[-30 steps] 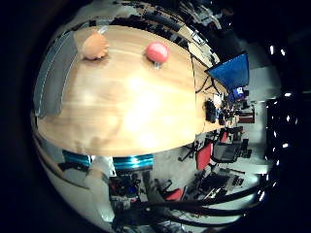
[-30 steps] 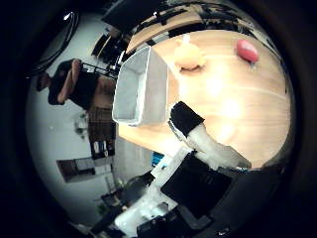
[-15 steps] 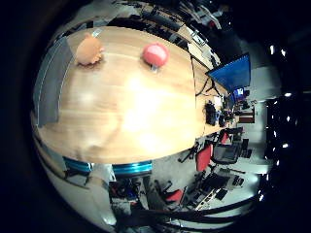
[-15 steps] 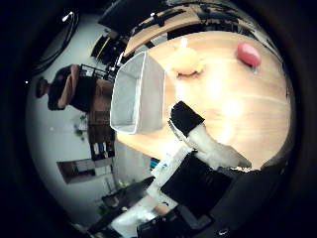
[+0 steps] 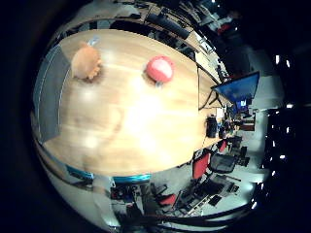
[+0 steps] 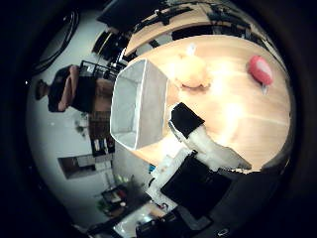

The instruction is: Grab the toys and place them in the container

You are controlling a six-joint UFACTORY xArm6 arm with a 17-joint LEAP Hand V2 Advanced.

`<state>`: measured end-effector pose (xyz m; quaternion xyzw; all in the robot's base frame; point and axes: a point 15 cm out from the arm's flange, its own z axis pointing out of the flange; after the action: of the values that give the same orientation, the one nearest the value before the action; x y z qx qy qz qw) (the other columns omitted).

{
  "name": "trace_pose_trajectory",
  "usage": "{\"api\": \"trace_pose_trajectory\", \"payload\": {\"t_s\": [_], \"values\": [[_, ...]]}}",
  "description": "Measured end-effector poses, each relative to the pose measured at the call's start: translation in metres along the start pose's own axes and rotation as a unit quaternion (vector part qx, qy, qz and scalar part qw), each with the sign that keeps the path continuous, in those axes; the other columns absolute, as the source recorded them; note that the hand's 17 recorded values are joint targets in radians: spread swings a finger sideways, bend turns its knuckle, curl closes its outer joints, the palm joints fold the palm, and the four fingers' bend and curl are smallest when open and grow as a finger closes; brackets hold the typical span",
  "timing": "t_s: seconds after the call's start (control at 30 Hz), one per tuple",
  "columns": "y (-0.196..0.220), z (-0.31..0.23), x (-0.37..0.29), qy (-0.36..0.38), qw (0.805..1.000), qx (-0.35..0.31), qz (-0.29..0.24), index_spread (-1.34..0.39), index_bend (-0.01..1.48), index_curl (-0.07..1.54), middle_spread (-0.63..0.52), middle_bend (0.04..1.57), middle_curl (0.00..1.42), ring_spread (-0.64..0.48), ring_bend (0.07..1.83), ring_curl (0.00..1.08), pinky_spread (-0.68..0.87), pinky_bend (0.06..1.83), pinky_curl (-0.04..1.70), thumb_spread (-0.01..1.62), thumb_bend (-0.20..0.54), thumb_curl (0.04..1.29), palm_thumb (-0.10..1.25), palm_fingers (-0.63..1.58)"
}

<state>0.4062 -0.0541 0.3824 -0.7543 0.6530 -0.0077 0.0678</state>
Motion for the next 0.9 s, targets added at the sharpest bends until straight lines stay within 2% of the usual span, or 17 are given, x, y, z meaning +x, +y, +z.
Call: {"api": "trace_pose_trajectory", "payload": {"t_s": [0.4,0.9], "values": [[-0.076,0.031,-0.019,-0.011,0.999,-0.024,-0.035,-0.47,0.18,0.33,-0.15,0.30,0.36,-0.09,0.61,0.13,0.35,0.54,0.07,1.04,-0.022,0.29,0.47,0.38],[-0.115,0.076,-0.026,-0.020,0.997,-0.055,-0.051,-0.46,0.18,0.33,-0.14,0.28,0.36,-0.07,0.59,0.14,0.35,0.51,0.09,1.03,-0.024,0.29,0.49,0.37]]}}
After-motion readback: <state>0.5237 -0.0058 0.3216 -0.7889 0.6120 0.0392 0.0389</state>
